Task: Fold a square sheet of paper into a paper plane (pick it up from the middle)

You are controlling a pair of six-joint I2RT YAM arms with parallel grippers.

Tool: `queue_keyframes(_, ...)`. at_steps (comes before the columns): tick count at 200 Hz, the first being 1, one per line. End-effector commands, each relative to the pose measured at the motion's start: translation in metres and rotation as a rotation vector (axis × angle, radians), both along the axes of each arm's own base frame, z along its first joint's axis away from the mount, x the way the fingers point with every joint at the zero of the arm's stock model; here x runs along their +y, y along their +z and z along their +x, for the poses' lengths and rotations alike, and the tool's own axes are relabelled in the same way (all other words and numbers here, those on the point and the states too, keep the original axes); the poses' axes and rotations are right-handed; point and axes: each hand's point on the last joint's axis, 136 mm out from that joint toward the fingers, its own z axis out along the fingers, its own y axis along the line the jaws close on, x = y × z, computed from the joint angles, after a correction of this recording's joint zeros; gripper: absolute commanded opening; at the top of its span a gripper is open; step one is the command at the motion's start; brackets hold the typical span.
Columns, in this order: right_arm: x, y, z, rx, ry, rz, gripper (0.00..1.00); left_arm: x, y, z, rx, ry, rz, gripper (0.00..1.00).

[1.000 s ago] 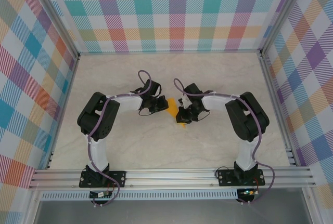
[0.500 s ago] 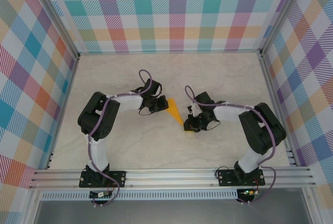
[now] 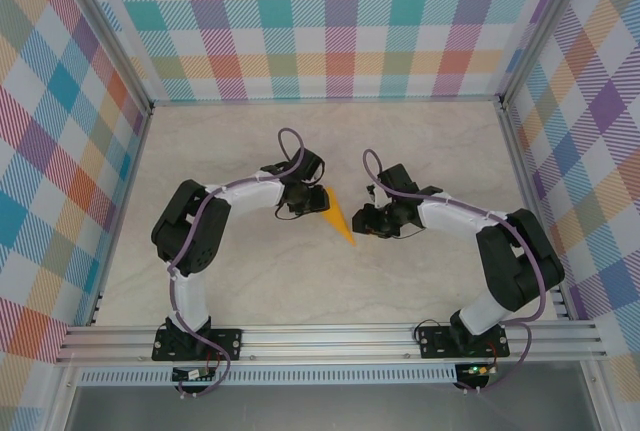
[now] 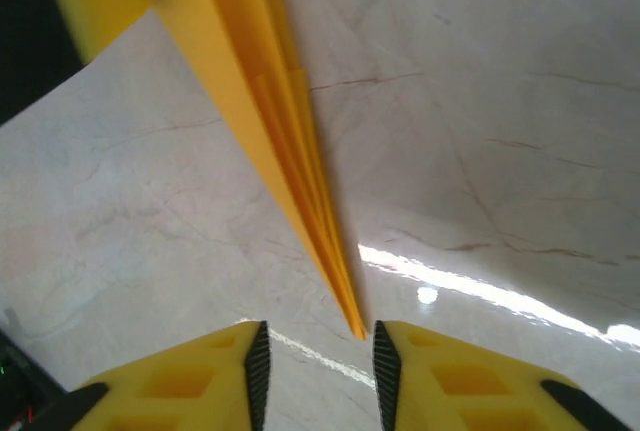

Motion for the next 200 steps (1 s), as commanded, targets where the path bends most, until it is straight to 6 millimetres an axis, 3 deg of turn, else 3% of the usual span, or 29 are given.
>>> queue_keyframes(1, -0.02, -0.004, 0.008, -0.033, -0.091, -0.083, 0.52, 0.015, 0.024, -0.005, -0.043, 0.084, 0.136, 0.42)
queue_keyframes(39, -0.055, 0.001, 0.013, -0.121, -0.205, -0.191, 0.76, 0.006, 0.033, -0.011, -0.083, 0.103, 0.257, 0.57)
queue_keyframes(61, -0.072, 0.002, 0.013, -0.144, -0.264, -0.228, 0.82, -0.009, 0.031, -0.011, -0.087, 0.096, 0.301, 0.63)
queue_keyframes(91, -0.085, 0.003, 0.011, -0.142, -0.314, -0.237, 0.85, -0.024, 0.017, -0.005, -0.055, 0.084, 0.317, 0.63)
queue_keyframes(126, -0.09, 0.004, 0.009, -0.136, -0.329, -0.232, 0.85, -0.028, 0.011, 0.001, -0.031, 0.074, 0.362, 0.6)
queue_keyframes(153, -0.092, 0.004, 0.008, -0.131, -0.336, -0.234, 0.85, -0.024, 0.01, -0.001, -0.023, 0.085, 0.382, 0.52)
queue_keyframes(200, -0.092, 0.002, 0.008, -0.116, -0.339, -0.229, 0.85, -0.014, 0.023, -0.006, -0.044, 0.129, 0.361, 0.42)
